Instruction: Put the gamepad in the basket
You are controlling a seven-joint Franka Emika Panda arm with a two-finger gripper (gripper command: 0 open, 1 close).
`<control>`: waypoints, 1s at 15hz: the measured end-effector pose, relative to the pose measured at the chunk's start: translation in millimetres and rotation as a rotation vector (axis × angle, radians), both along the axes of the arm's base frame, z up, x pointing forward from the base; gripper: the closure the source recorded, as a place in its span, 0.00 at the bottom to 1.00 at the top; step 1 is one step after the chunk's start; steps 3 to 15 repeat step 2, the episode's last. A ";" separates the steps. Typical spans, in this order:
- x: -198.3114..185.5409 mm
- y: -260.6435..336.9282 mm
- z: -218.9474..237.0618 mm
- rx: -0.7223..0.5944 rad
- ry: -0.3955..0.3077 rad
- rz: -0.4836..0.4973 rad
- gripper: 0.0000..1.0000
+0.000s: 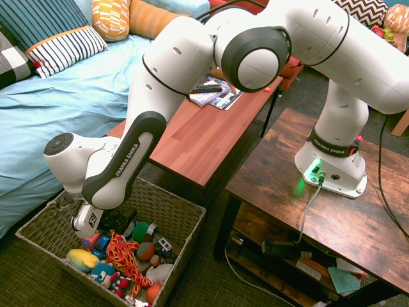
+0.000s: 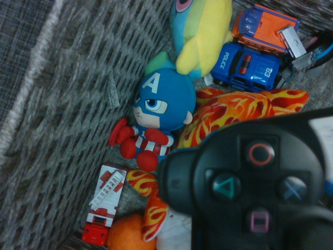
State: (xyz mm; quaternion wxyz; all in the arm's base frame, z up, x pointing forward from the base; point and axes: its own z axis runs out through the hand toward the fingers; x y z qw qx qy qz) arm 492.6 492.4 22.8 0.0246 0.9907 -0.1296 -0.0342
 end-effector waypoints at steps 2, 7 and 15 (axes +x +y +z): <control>1.3 -1.7 -0.1 -0.002 0.002 0.002 0.00; 1.3 -1.7 -0.1 -0.002 0.002 0.002 0.00; 1.3 -1.7 -0.1 -0.002 0.002 0.002 0.00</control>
